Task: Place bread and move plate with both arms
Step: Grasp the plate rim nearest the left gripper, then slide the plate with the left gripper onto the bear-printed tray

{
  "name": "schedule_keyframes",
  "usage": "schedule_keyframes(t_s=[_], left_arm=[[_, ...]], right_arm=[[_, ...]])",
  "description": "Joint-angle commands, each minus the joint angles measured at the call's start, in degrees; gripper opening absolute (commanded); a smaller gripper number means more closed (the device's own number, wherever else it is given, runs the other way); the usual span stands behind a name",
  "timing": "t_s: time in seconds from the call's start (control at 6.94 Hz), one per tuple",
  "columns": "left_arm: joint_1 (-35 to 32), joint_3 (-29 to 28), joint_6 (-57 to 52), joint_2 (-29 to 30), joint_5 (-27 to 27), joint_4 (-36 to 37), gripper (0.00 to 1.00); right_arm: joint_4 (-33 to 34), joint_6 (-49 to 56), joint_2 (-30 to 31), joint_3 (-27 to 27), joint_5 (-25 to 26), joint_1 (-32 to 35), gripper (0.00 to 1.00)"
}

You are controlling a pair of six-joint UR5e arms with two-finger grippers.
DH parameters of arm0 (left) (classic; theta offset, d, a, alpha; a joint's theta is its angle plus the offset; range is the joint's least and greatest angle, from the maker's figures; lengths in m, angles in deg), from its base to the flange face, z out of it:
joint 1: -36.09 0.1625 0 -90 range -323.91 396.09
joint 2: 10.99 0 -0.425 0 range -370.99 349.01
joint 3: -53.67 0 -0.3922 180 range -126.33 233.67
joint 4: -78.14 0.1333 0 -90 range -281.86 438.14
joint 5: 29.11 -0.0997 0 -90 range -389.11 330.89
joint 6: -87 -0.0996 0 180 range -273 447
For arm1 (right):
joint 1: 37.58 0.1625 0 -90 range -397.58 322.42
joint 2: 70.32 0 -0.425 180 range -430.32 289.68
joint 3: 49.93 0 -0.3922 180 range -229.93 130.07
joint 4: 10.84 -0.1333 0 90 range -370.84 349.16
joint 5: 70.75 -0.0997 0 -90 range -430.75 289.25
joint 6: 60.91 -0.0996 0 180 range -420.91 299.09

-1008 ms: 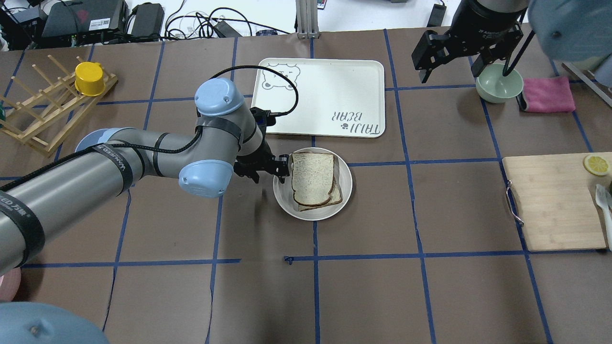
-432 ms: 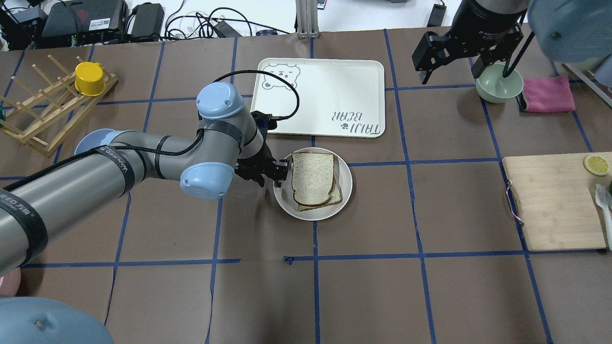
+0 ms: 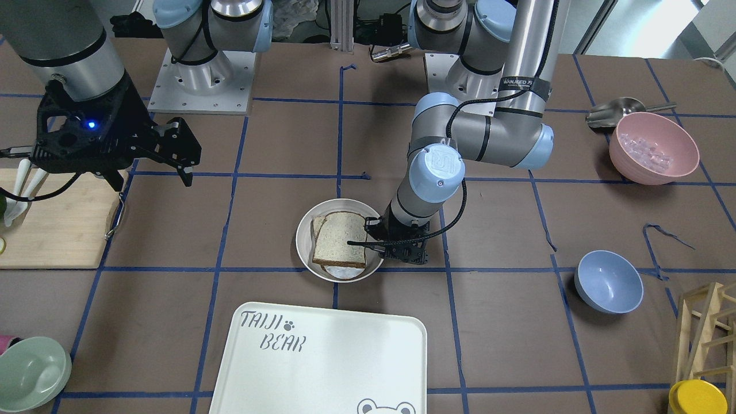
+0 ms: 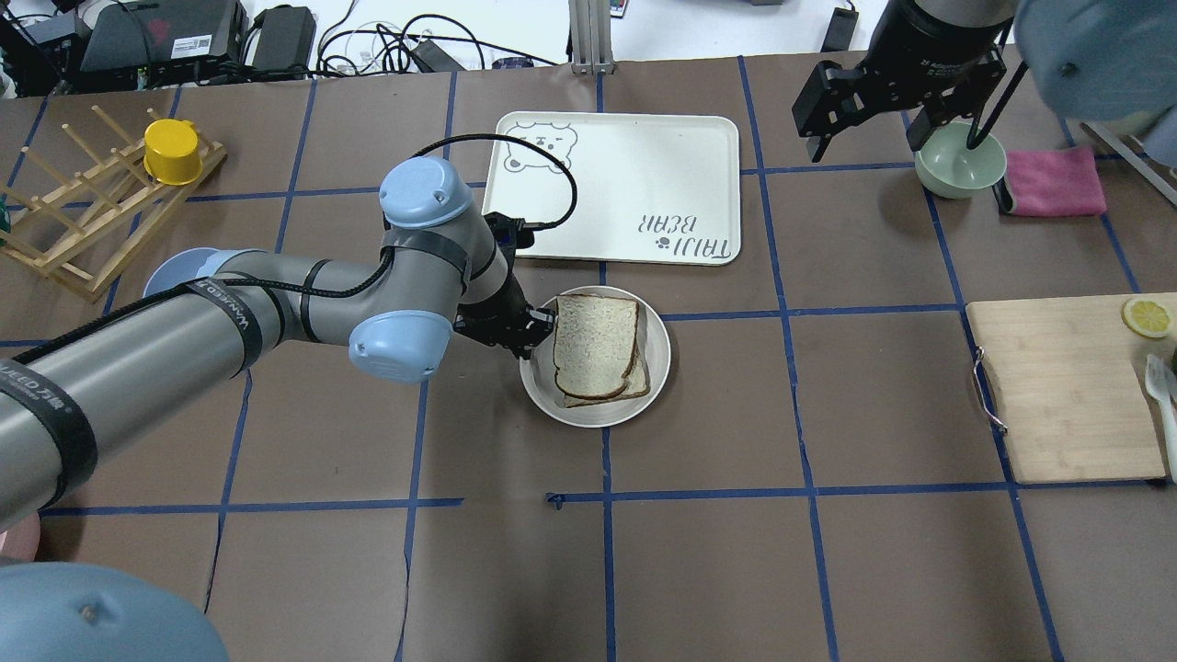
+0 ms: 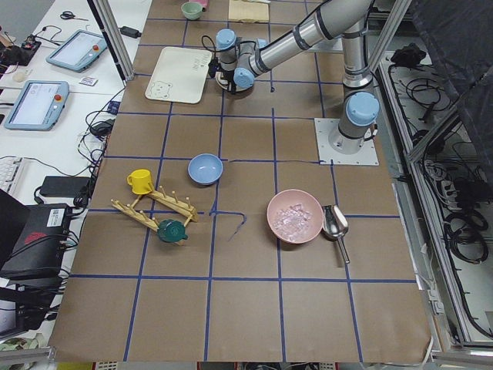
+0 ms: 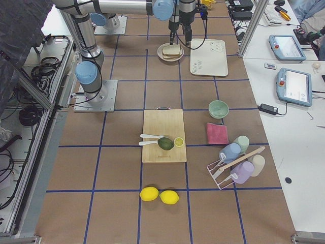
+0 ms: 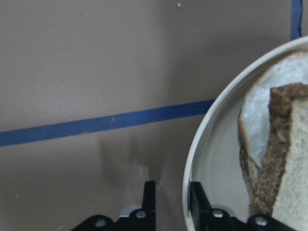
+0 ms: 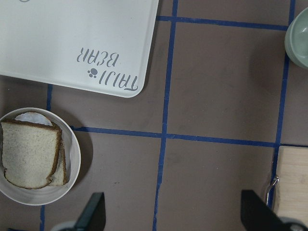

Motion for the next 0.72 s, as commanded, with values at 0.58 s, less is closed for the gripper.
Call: schedule_keyframes(t_s=[0.58], left_arm=[[2.5,-8.2,5.7,-2.9,7.8,-9.2,0.0]], right_arm=[[0.2,0.0,0.0,-0.8,0.4,0.1,1.0]])
